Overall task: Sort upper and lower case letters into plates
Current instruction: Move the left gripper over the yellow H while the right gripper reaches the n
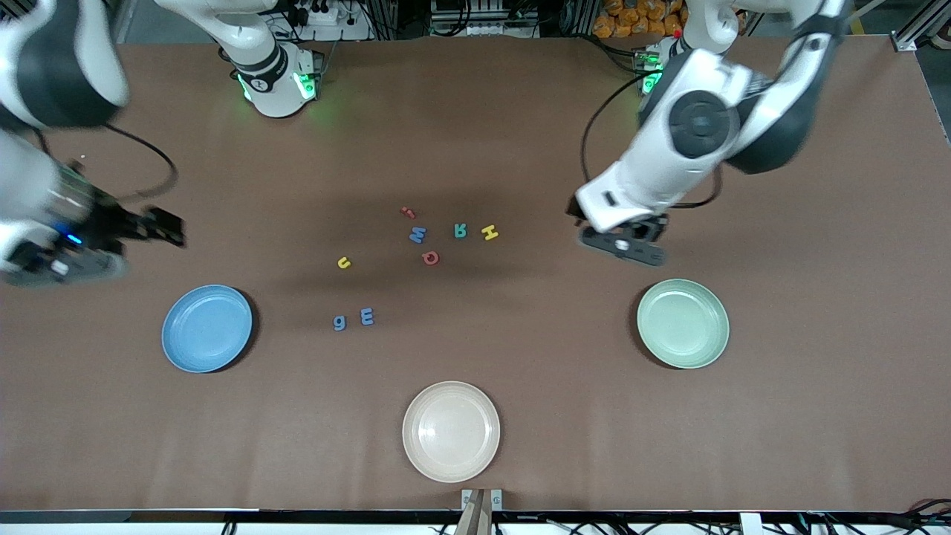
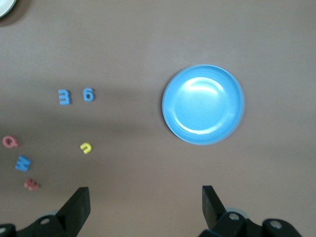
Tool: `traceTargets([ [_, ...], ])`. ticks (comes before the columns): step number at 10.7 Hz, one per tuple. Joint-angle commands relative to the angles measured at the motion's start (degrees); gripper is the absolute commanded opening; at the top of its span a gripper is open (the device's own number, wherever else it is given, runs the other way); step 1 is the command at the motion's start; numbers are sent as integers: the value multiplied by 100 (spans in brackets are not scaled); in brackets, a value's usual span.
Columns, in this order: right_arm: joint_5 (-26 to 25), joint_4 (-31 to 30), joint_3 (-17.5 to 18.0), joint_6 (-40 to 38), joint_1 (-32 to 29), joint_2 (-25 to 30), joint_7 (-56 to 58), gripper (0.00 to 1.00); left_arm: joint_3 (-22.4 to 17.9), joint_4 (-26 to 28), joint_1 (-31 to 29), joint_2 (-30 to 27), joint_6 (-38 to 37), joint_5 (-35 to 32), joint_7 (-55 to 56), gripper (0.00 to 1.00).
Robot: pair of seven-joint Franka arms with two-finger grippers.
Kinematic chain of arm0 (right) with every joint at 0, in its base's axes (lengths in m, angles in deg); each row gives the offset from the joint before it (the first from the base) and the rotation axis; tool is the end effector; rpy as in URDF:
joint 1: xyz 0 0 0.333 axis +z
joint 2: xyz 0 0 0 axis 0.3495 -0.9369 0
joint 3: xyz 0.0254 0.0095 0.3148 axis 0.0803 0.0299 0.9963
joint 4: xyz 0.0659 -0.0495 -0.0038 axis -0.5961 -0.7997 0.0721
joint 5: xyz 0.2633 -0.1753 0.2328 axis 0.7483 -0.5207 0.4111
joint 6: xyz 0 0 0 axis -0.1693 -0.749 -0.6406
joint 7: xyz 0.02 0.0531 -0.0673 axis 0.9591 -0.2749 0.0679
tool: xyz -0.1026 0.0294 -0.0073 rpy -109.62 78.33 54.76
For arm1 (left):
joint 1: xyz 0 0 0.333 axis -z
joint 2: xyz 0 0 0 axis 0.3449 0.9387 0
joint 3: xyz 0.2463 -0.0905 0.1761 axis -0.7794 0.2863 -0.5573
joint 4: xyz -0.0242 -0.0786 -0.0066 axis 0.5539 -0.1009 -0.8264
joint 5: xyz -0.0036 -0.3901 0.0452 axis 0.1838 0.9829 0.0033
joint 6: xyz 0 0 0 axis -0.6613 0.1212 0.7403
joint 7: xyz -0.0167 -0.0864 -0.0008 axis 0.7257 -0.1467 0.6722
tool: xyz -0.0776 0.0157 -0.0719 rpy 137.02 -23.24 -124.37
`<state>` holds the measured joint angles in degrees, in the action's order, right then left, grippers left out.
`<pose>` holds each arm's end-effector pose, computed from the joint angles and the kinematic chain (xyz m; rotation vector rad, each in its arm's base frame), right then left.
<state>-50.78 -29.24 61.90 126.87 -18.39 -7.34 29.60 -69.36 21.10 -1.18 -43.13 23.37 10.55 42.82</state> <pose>0.6151 0.0659 0.4943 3.1174 0.2083 -0.1318 0.5112 -0.3387 0.4192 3.0051 -0.6070 -0.1309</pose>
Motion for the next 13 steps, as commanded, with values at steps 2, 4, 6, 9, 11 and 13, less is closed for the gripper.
traceTargets([
  [2,-59,-976,-25,1131,557,-304,-1275,100,185,476,647,413,796,-272,-428,100],
  [4,-42,-1776,-16,1668,576,-191,-1576,100,185,484,1044,764,1112,-511,-447,100],
  [6,-16,-2594,-16,2501,759,-15,-2478,100,185,510,1307,1125,1656,-905,-377,100],
  [9,-16,-3334,-16,3312,1216,48,-4086,100,185,634,1467,1398,2272,-1048,-306,100],
  [11,-16,-3477,-16,3630,1358,-40,-5166,100,168,642,1520,1713,2659,-1057,-253,100],
  [13,-16,-3477,-16,3701,1376,-119,-5812,100,168,686,1432,1986,2993,-1460,-236,100],
])
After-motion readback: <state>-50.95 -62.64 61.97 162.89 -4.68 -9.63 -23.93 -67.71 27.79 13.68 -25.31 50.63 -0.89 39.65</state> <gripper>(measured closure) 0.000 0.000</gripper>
